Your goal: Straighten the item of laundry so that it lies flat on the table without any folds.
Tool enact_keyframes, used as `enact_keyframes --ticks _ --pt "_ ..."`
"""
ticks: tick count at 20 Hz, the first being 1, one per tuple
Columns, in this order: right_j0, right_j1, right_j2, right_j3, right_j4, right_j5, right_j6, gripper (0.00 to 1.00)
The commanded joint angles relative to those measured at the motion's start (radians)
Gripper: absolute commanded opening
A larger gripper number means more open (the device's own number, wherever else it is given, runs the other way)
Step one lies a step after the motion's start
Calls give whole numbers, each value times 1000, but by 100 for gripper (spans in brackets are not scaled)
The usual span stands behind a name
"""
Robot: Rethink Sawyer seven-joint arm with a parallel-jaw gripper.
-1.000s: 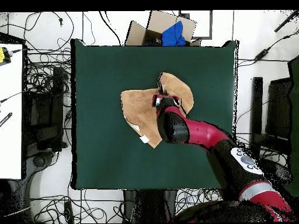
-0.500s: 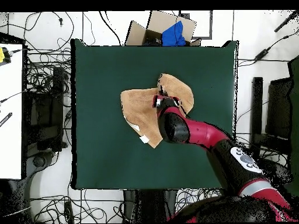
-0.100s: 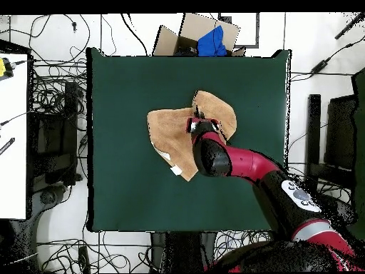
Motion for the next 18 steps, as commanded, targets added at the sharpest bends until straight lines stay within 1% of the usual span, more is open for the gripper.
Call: enact_keyframes --ticks 1,4,9,13,15,18 --pt "13 -31 -8 3 -52 -46 132 100" --pt "23 -49 -20 11 -35 -32 138 100" --pt "44 -36 -46 10 -21 -43 150 100" --pt "69 -25 -61 -14 1 -40 157 100" --pt "93 -18 -75 -31 21 -38 165 100" --pt "153 -28 -112 -61 76 -17 182 100"
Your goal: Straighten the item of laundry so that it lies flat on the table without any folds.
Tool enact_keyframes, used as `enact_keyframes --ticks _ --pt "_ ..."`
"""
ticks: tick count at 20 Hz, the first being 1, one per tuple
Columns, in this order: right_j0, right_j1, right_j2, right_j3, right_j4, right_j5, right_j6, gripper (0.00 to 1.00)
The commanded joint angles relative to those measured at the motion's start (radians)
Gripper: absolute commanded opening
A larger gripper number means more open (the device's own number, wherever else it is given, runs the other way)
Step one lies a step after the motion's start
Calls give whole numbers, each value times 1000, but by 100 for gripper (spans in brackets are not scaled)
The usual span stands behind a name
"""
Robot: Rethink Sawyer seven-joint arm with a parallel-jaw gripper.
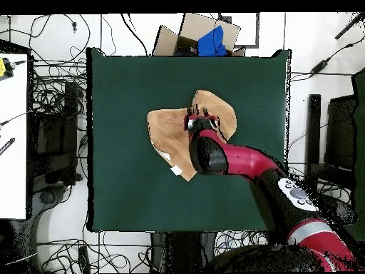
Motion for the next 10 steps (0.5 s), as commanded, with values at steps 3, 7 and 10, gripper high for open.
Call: enact_keyframes --ticks 3,7,10 --pt "144 14 -107 -91 111 18 185 100" --pt "169 38 -131 -126 147 24 181 100" --pt "162 66 -135 -153 148 26 164 100"
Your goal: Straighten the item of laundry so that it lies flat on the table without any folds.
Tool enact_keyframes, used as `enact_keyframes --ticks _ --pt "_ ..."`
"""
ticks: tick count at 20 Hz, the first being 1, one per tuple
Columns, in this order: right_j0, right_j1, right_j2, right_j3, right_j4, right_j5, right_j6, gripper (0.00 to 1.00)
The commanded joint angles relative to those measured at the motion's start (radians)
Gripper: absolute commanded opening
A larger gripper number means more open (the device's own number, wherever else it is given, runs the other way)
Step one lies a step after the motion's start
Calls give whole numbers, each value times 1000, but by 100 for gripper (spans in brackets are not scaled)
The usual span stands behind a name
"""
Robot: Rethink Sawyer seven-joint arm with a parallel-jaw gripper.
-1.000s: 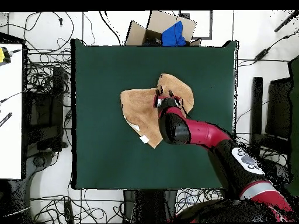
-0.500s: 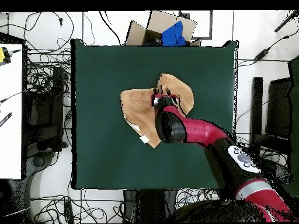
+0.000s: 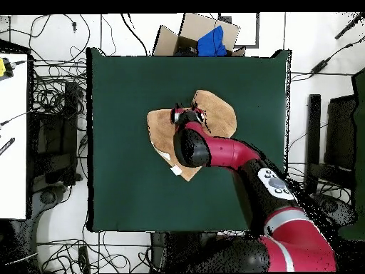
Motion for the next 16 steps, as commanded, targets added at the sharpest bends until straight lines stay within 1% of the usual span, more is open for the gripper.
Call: enact_keyframes --ticks 1,6,10,16 --pt "24 67 -70 -107 58 30 157 100" --pt "-34 79 -43 -154 14 86 98 100" --pt "-73 72 -10 -167 -10 131 66 100" --pt "-107 88 30 -210 -27 178 29 100"
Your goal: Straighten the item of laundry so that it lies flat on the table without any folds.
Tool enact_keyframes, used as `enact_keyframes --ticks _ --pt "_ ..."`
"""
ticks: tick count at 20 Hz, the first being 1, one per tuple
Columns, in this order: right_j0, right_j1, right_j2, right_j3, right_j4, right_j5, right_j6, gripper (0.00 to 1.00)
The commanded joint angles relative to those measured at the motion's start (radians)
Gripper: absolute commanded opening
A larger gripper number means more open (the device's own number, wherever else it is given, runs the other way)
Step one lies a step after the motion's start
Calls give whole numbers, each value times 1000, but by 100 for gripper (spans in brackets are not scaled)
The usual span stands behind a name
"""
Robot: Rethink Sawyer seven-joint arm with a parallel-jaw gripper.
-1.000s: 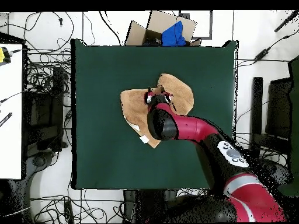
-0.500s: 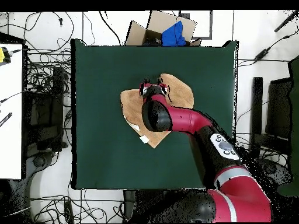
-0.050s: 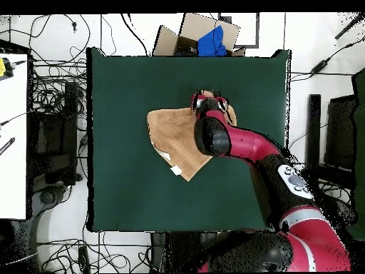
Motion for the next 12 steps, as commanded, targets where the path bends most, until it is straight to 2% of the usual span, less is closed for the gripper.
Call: enact_keyframes --ticks 1,12 --pt "-31 39 37 -81 -40 169 26 100" --pt "10 92 14 -97 -36 118 86 100"
